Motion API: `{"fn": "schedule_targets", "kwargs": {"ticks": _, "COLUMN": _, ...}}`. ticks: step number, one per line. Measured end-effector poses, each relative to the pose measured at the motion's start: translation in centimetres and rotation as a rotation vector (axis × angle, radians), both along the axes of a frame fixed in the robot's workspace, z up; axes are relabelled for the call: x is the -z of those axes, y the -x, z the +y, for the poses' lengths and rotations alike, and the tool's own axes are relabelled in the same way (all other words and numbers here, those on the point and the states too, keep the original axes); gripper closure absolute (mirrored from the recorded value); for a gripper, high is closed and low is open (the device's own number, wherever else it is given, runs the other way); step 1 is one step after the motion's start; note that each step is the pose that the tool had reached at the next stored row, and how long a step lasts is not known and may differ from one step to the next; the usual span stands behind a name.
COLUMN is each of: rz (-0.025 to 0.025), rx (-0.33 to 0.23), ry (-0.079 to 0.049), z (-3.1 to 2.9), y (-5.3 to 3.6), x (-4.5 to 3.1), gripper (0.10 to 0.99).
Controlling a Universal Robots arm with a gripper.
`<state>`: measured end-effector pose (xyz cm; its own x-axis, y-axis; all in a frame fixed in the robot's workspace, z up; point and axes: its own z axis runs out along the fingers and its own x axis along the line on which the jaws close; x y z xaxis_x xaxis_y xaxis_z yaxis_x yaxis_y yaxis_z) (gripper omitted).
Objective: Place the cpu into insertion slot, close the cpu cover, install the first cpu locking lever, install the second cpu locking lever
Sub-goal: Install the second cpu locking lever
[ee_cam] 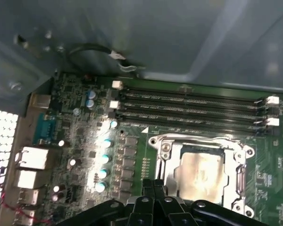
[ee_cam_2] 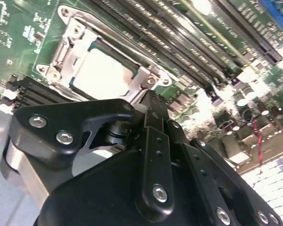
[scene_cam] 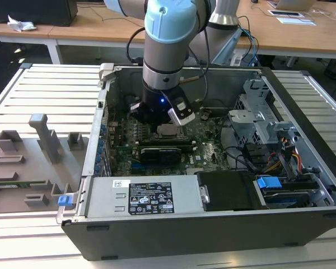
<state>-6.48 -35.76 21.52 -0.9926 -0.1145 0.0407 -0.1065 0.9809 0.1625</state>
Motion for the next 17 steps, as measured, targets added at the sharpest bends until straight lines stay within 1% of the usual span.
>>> {"fn": "schedule_targets", "kwargs": {"ticks": 1, "rz": 0.0033, "rx": 0.000, "ry": 0.017, "z": 0.34, "y": -0.35, "x": 0.00, "gripper": 0.980}}
{"fn": "schedule_targets", "kwargs": {"ticks": 2, "rz": 0.0047, "rx": 0.000, "ry": 0.035, "z": 0.58, "y": -0.63, "x": 0.00, "gripper": 0.980}}
{"fn": "schedule_targets", "kwargs": {"ticks": 4, "rz": 0.0060, "rx": 0.000, "ry": 0.064, "z": 0.80, "y": -0.99, "x": 0.00, "gripper": 0.980}}
{"fn": "schedule_targets", "kwargs": {"ticks": 6, "rz": 0.0077, "rx": 0.000, "ry": 0.085, "z": 1.05, "y": -1.40, "x": 0.01, "gripper": 0.980}}
{"fn": "schedule_targets", "kwargs": {"ticks": 7, "rz": 0.0086, "rx": 0.000, "ry": 0.091, "z": 1.12, "y": -1.55, "x": 0.00, "gripper": 0.980}}
{"fn": "schedule_targets", "kwargs": {"ticks": 8, "rz": 0.0108, "rx": 0.000, "ry": 0.099, "z": 1.28, "y": -1.87, "x": 0.00, "gripper": 0.980}}
{"fn": "schedule_targets", "kwargs": {"ticks": 10, "rz": 0.0199, "rx": 0.000, "ry": 0.122, "z": 1.84, "y": -2.96, "x": 0.03, "gripper": 0.980}}
{"fn": "schedule_targets", "kwargs": {"ticks": 11, "rz": 0.0229, "rx": 0.000, "ry": 0.130, "z": 2.07, "y": -3.33, "x": 0.04, "gripper": 0.980}}
{"fn": "schedule_targets", "kwargs": {"ticks": 12, "rz": 0.0255, "rx": 0.000, "ry": 0.140, "z": 2.46, "y": -3.87, "x": 0.04, "gripper": 0.980}}
{"fn": "schedule_targets", "kwargs": {"ticks": 13, "rz": 0.0263, "rx": -0.001, "ry": 0.145, "z": 2.68, "y": -4.12, "x": -0.05, "gripper": 0.980}}
{"fn": "schedule_targets", "kwargs": {"ticks": 14, "rz": 0.0264, "rx": 0.000, "ry": 0.146, "z": 2.70, "y": -4.18, "x": -0.44, "gripper": 0.980}}
{"fn": "schedule_targets", "kwargs": {"ticks": 16, "rz": 0.0262, "rx": 0.000, "ry": 0.146, "z": 2.72, "y": -4.20, "x": -1.42, "gripper": 0.980}}
{"fn": "schedule_targets", "kwargs": {"ticks": 17, "rz": 0.0262, "rx": 0.000, "ry": 0.146, "z": 2.72, "y": -4.20, "x": -2.32, "gripper": 0.980}}
